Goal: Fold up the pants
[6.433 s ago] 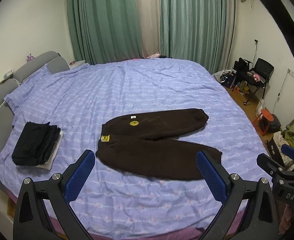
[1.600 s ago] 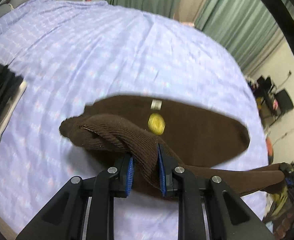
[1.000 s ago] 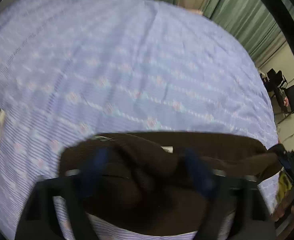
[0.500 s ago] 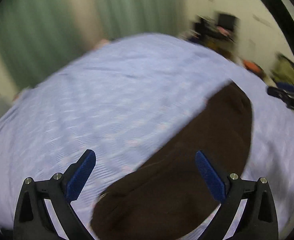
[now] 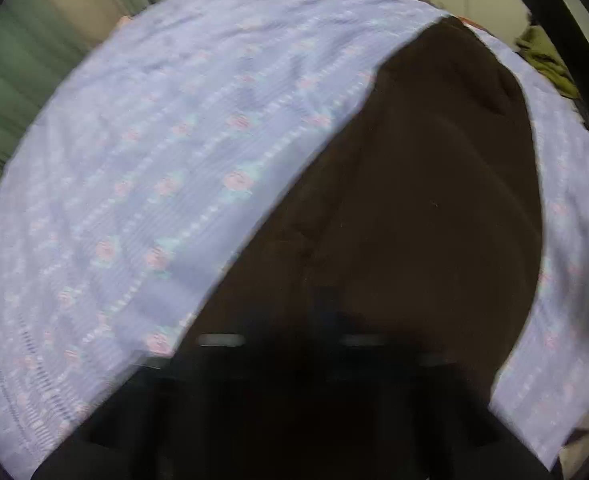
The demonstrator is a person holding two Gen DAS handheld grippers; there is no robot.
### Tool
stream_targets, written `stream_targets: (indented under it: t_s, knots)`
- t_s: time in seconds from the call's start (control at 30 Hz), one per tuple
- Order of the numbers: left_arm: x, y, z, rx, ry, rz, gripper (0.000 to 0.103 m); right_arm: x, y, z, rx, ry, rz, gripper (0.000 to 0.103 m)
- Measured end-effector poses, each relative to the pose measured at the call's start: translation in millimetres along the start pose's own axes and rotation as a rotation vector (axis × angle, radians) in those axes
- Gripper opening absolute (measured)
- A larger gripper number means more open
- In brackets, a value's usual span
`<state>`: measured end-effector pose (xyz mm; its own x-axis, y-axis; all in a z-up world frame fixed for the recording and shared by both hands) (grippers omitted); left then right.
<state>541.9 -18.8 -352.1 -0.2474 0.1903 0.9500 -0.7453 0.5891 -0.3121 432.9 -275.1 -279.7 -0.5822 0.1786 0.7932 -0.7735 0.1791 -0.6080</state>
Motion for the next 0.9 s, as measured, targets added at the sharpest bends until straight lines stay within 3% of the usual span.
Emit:
stream_targets:
  t_s: [0.13, 0.2, 0.27, 0.3, 0.37, 0.47, 0.57, 0.63, 0.73, 0.8, 0.87, 0.9]
  knots:
    - [11.4, -17.9, -20.0, 0.079, -0.089, 0.085, 0.013, 4.1, 12.1, -13.3, 0.009, -0.041, -0.016, 0.077]
    - [5.9, -25.8, -30.6, 0.133, -0.129, 0.079, 0.018, 5.4, 16.0, -21.9, 0.024, -0.051, -0.019, 0.077]
    - [-4.5, -28.3, -34.9, 0.144, -0.177, 0.045, 0.035, 4.9, 19.4, -32.8, 0.045, -0.057, -0.024, 0.077]
    - [-10.2, -28.0, -34.7, 0.132, -0.222, 0.023, 0.039, 4.2, 21.0, -38.3, 0.055, -0.062, -0.029, 0.077]
    - [-5.3, -27.2, -33.2, 0.11, -0.25, 0.031, 0.054, 5.1, 23.3, -47.1, 0.064, -0.085, -0.034, 0.077]
    - [35.8, -22.8, -29.1, 0.124, -0.256, 0.16, 0.072, 13.4, 24.3, -49.7, 0.055, -0.117, -0.023, 0.077]
    - [96.1, -0.5, -5.1, 0.058, -0.327, 0.333, 0.085, 25.5, 25.6, -44.2, 0.038, -0.135, -0.005, 0.077]
    - [123.7, 29.7, 31.2, -0.049, -0.357, 0.397, 0.085, 33.2, 28.4, -39.1, 0.034, -0.143, 0.003, 0.077]
    - [121.4, 67.2, 79.3, -0.144, -0.334, 0.397, 0.085, 42.3, 39.0, -27.7, 0.03, -0.14, -0.007, 0.077]
    - [105.2, 89.1, 108.5, -0.153, -0.3, 0.375, 0.081, 45.3, 46.4, -24.7, 0.034, -0.144, -0.02, 0.077]
    - [82.2, 100.4, 122.1, -0.118, -0.246, 0.332, 0.068, 47.9, 57.7, -24.8, 0.056, -0.153, -0.031, 0.077]
    - [68.4, 105.6, 129.2, -0.094, -0.222, 0.316, 0.066, 47.5, 60.5, -24.6, 0.062, -0.153, -0.036, 0.077]
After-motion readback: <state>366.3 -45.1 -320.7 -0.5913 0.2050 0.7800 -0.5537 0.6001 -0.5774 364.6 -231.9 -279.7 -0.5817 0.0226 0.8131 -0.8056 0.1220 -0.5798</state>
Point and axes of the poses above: each gripper's, at about its wrist camera, not at the fingertips, and x roughly against the way its jaws point, z to its right, y to its underside, the point moved 5 cm from there along -x, roughly the way its jaws point, and after that the axes turned 8 degrees about y, right-handed, at the moved point
